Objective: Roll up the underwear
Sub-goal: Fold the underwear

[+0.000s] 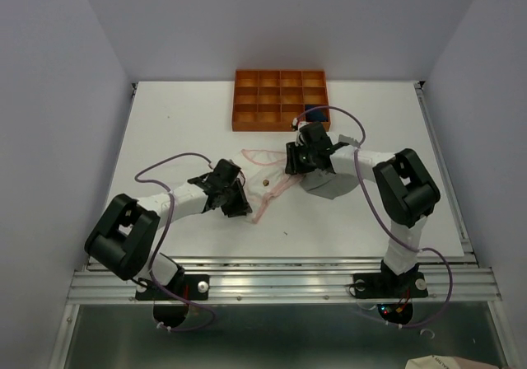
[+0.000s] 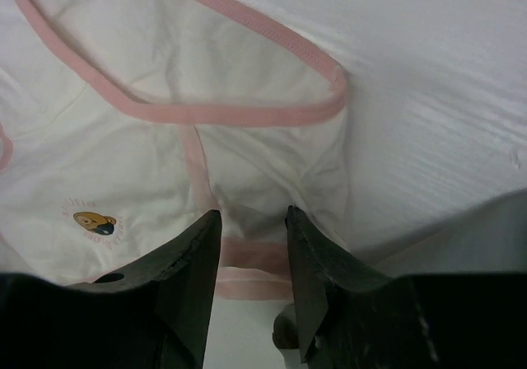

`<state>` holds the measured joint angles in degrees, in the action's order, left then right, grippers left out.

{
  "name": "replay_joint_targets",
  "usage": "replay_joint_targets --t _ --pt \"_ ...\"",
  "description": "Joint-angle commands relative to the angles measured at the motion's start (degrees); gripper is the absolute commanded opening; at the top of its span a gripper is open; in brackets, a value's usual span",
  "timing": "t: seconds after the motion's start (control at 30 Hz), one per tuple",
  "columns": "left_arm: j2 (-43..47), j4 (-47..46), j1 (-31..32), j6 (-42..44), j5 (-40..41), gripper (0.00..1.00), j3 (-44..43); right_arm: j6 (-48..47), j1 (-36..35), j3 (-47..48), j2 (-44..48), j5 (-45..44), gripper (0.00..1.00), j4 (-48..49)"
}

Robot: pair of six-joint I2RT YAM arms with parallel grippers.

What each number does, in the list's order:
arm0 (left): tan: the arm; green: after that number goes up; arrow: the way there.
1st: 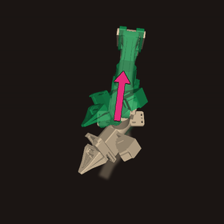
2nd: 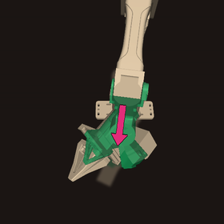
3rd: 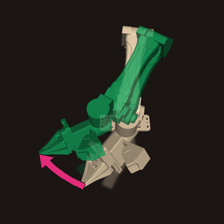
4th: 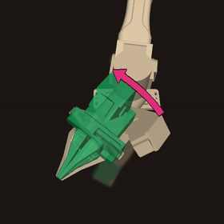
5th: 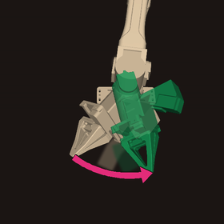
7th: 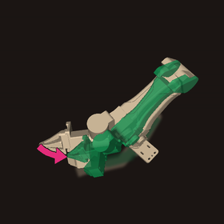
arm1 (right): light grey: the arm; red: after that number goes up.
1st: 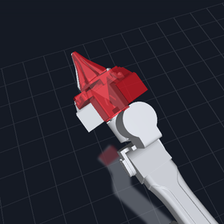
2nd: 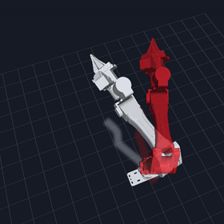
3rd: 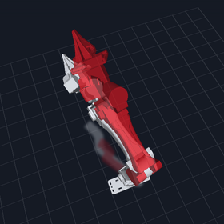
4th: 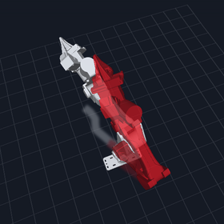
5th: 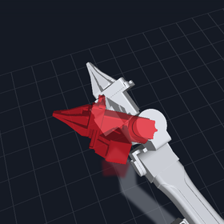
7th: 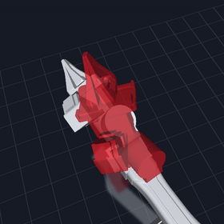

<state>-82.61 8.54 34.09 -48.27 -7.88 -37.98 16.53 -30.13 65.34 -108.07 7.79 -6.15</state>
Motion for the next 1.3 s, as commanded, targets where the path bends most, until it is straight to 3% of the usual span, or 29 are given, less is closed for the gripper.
replay_joint_targets --t 0.0,0.2,0.67,0.9,1.17,1.27 --pt "-1.9 5.3 0.4 2.7 0.1 0.35 1.8 -7.2 -0.6 3.5 -4.2 -1.2 0.44 -2.5" --pt "-1.3 6.8 1.1 1.4 -7.2 0.35 7.0 -10.5 -0.1 6.0 -7.1 -1.9 0.45 -3.0" --pt "1.2 11.2 3.0 1.1 -6.2 0.36 6.8 -26.1 0.4 8.6 -6.5 2.0 0.54 -4.0" --pt "7.1 14.0 3.0 0.9 -2.7 0.74 -1.1 -27.3 0.4 7.9 -1.0 8.6 0.59 -4.0" --pt "12.8 25.8 1.9 -1.5 10.0 0.87 -10.1 -26.5 -2.8 2.5 11.6 11.7 0.70 -1.3" --pt "14.4 27.3 -3.0 -2.5 13.0 0.90 -9.6 -26.4 -5.4 -3.1 18.0 10.9 0.73 1.1"
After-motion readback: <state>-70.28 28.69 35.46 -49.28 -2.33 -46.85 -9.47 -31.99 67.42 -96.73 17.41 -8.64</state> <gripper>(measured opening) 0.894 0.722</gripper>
